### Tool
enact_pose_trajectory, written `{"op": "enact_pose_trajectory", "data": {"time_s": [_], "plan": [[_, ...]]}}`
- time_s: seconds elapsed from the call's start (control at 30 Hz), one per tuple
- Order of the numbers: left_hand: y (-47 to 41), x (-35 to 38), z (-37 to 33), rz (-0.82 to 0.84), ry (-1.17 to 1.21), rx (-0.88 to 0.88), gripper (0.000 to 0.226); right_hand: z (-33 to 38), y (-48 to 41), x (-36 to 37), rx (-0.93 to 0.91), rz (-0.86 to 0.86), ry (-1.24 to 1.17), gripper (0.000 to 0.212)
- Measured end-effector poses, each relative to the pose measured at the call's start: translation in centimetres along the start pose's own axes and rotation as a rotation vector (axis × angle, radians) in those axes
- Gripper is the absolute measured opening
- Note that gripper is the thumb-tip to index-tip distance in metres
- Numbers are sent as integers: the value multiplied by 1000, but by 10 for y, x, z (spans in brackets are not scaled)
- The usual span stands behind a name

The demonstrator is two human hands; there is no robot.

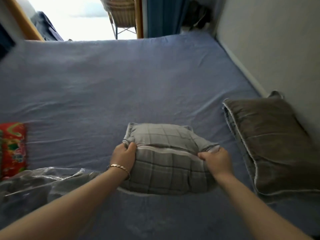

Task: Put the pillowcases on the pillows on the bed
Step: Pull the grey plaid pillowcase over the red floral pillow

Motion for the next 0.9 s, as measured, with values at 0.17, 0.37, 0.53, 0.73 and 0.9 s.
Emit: {"op": "enact_pose_trajectory", "data": {"time_s": [0.17, 0.37, 0.53, 0.73, 0.9], "plan": [[68, 30, -112, -153, 85, 178, 40, 31, 9, -126, -213, -156, 9, 14], [144, 110, -168, -163, 221, 166, 43, 3, 7, -257, -276, -119, 143, 22], [198, 190, -210, -17, 347, 120, 37, -21, 22, -372, -236, -185, 251, 26], [224, 255, -292, 270, 314, 269, 28, -35, 41, -481, -139, -384, 300, 28], [228, 305, -335, 403, 309, 287, 37, -52, 19, -546, -31, -440, 284, 31]]}}
Point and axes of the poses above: each hand's wrist, its own y-axis away from the middle knuckle, its own x-axis out of the palm, z = x × y, the point moved 4 cm from there along -y, towards the middle knuckle, and after that the axes turned 6 degrees about z, right-handed, at the moved point
